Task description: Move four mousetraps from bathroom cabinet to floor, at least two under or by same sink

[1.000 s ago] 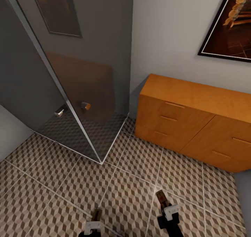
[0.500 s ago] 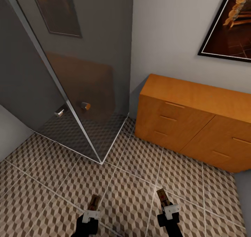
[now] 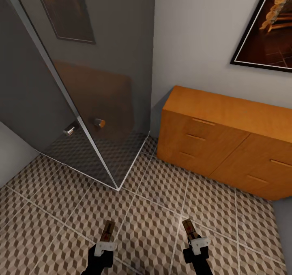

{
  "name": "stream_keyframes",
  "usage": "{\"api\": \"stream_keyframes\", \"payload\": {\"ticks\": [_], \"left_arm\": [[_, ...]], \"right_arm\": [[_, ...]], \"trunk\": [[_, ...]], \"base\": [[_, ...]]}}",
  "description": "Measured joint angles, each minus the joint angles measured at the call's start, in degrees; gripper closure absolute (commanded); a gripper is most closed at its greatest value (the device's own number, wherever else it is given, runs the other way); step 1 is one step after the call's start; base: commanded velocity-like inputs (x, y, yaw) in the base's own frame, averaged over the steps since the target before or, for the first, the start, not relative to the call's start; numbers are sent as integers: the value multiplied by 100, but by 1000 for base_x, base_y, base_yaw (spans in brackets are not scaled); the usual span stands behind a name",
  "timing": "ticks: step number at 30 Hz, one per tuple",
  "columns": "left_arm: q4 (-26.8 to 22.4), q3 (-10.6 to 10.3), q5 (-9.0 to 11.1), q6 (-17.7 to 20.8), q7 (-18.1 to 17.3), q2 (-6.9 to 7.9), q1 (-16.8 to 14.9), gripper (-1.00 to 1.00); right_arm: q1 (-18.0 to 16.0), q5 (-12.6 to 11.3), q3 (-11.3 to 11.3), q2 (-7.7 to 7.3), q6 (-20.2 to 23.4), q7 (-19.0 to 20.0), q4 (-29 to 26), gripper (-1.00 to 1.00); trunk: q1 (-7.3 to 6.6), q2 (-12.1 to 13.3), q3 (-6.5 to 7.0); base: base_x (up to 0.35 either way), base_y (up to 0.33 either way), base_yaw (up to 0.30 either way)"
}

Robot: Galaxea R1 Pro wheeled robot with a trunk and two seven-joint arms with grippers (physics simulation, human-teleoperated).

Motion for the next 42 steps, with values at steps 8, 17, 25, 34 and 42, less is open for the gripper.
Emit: {"api": "stream_keyframes", "payload": {"ticks": [8,17,25,34,42], "left_arm": [[-3,-20,-13,-8,-8,0,0,100],[-6,-22,-14,-8,-11,-1,0,100],[-6,-22,-15,-8,-16,-1,0,100],[-6,-22,-14,-9,-18,-1,0,100],[-14,-28,-15,-8,-18,-1,0,100]], "right_arm": [[0,0,-1,-5,7,3,0,100],[0,-4,2,7,9,3,0,100],[0,-8,2,10,12,3,0,100],[0,-5,-1,8,34,3,0,100],[0,-5,-1,6,29,3,0,100]], "trunk": [[0,0,0],[0,0,0],[0,0,0],[0,0,0],[0,0,0]], "base": [[0,0,0],[0,0,0],[0,0,0],[0,0,0],[0,0,0]]}}
